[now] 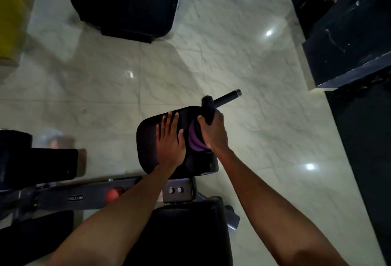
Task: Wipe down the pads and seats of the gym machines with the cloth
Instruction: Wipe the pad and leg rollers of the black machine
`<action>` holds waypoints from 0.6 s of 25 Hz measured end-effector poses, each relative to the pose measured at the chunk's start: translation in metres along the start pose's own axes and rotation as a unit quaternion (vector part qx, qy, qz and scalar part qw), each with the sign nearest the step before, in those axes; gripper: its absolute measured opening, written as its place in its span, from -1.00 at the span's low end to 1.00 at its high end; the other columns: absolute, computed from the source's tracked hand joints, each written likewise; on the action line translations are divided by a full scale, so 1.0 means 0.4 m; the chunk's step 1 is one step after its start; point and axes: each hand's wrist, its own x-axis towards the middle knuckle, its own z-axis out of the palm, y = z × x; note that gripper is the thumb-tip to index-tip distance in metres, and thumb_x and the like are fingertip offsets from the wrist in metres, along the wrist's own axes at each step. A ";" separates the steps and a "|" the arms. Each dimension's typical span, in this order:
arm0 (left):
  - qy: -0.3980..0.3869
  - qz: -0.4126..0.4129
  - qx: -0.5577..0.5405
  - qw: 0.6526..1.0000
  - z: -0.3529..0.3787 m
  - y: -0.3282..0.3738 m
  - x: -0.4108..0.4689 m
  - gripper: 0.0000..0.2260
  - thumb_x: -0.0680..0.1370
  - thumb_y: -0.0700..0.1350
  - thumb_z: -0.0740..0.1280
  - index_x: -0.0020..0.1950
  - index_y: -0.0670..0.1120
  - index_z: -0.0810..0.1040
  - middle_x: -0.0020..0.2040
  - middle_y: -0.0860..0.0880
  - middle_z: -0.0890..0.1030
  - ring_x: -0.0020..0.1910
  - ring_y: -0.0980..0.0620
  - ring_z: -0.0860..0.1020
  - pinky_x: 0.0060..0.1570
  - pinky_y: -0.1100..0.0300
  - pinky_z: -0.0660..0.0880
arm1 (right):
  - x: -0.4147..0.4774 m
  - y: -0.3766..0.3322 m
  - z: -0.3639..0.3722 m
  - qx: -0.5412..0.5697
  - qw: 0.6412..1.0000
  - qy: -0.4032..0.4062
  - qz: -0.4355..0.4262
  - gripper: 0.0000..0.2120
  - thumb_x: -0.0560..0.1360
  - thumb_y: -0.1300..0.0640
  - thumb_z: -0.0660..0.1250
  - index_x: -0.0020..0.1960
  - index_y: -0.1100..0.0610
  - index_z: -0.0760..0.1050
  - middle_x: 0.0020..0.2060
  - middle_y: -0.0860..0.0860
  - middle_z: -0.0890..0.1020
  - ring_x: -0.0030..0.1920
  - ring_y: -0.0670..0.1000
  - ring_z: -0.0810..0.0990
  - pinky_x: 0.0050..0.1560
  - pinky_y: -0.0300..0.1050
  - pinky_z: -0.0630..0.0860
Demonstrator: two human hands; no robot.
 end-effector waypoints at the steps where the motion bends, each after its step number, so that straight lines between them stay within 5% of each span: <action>1: -0.002 0.003 0.002 1.000 0.002 -0.003 0.001 -0.49 0.66 0.03 -0.03 0.61 -0.06 0.23 0.62 -0.05 0.19 0.61 -0.03 0.11 0.58 -0.03 -0.02 | -0.018 -0.008 0.014 -0.068 0.994 0.009 -0.084 -0.30 0.46 -0.24 0.29 0.52 0.01 0.27 0.50 0.07 0.31 0.41 0.20 0.42 0.38 0.14 0.41; 4: -0.007 0.010 0.001 1.000 0.005 -0.002 0.005 -0.48 0.65 0.01 -0.05 0.61 -0.08 0.22 0.62 -0.05 0.18 0.61 -0.02 0.08 0.59 -0.02 -0.05 | -0.006 -0.013 0.036 -0.122 0.970 0.018 -0.208 -0.33 0.47 -0.21 0.29 0.54 -0.12 0.25 0.58 0.01 0.17 0.48 0.20 0.34 0.39 0.16 0.37; 9: -0.002 0.001 -0.019 1.000 0.000 0.001 0.003 -0.50 0.67 0.04 -0.03 0.61 -0.05 0.22 0.62 -0.01 0.17 0.62 0.03 0.05 0.59 0.02 -0.09 | 0.142 -0.011 -0.002 0.115 0.990 -0.053 0.062 -0.46 0.50 -0.26 0.26 0.35 0.04 0.47 0.27 0.09 0.57 0.27 0.19 0.55 0.25 0.05 0.44; 12: 0.003 -0.004 -0.023 1.000 -0.002 0.002 0.003 -0.50 0.67 0.04 -0.01 0.60 -0.05 0.25 0.62 -0.02 0.19 0.61 0.02 0.07 0.59 -0.03 -0.05 | 0.089 0.011 0.004 0.162 0.983 -0.026 0.085 -0.47 0.54 -0.21 0.27 0.36 0.10 0.46 0.26 0.13 0.56 0.27 0.18 0.54 0.22 -0.03 0.41; 15: 0.009 -0.003 -0.023 1.000 -0.002 0.004 0.002 -0.50 0.67 0.04 0.00 0.59 -0.07 0.27 0.61 -0.04 0.22 0.61 0.00 0.10 0.58 -0.05 -0.02 | -0.046 0.072 0.011 0.118 0.988 -0.006 0.097 -0.37 0.57 -0.23 0.25 0.52 0.06 0.27 0.44 0.09 0.41 0.37 0.22 0.48 0.32 0.10 0.43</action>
